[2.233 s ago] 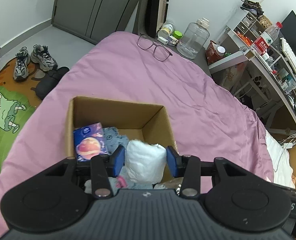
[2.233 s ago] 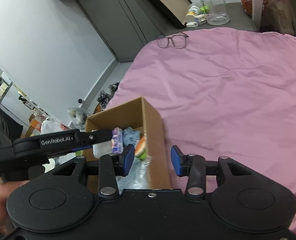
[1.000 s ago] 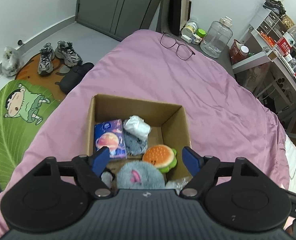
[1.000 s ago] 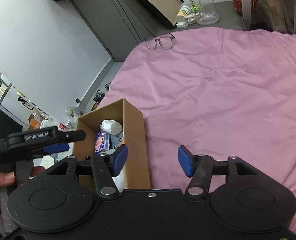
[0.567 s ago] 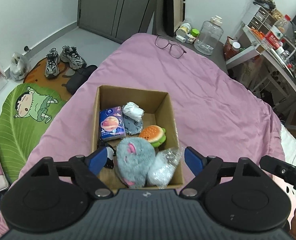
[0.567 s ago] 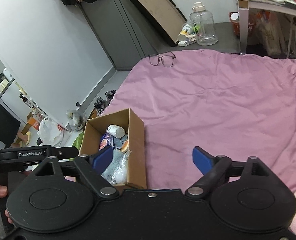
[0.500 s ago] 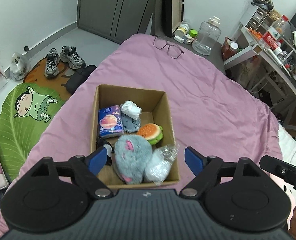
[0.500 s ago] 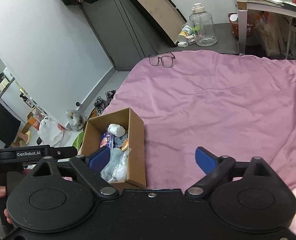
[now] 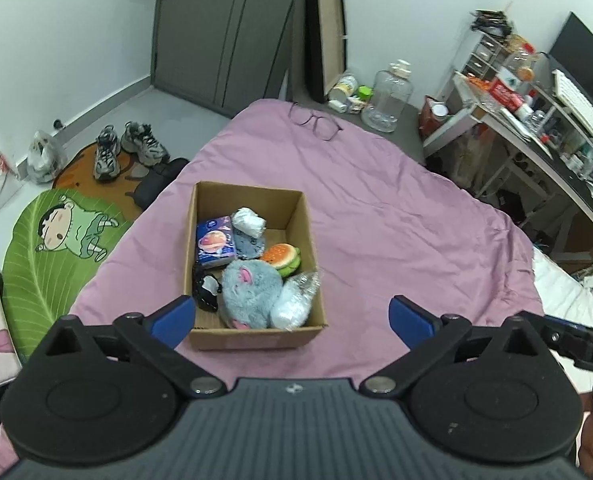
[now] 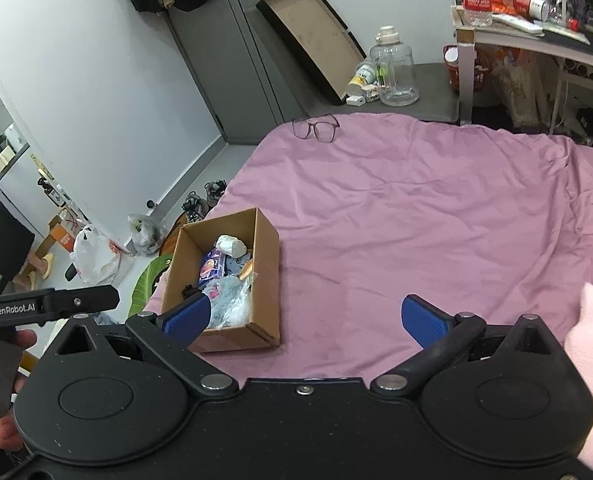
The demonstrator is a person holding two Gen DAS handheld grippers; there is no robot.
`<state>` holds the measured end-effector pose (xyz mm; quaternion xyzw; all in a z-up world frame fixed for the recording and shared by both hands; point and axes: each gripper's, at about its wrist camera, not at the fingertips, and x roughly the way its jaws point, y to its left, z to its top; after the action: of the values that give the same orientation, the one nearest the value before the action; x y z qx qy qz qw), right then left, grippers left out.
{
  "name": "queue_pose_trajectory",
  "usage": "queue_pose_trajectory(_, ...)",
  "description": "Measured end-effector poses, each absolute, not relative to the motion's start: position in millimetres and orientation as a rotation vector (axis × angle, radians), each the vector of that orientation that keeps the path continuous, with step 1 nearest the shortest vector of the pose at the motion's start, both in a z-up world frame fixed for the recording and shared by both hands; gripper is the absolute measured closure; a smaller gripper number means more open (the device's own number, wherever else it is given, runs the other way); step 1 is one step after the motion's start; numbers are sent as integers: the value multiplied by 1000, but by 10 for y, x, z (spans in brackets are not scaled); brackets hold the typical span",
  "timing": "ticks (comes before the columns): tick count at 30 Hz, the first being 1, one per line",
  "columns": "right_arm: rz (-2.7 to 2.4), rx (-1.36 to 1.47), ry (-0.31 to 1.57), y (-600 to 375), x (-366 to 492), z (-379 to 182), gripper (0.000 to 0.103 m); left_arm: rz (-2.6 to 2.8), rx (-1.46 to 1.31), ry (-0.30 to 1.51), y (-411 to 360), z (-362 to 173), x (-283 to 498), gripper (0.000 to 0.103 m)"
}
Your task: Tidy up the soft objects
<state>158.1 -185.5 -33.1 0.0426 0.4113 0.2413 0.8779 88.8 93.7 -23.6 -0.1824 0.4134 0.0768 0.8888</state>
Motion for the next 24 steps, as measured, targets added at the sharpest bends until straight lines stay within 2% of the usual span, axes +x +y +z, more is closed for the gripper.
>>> queue_pose_trajectory(24, 502, 40, 780, -2309, 1001, -66, 0, 118, -293, 772, 435, 194, 7, 1)
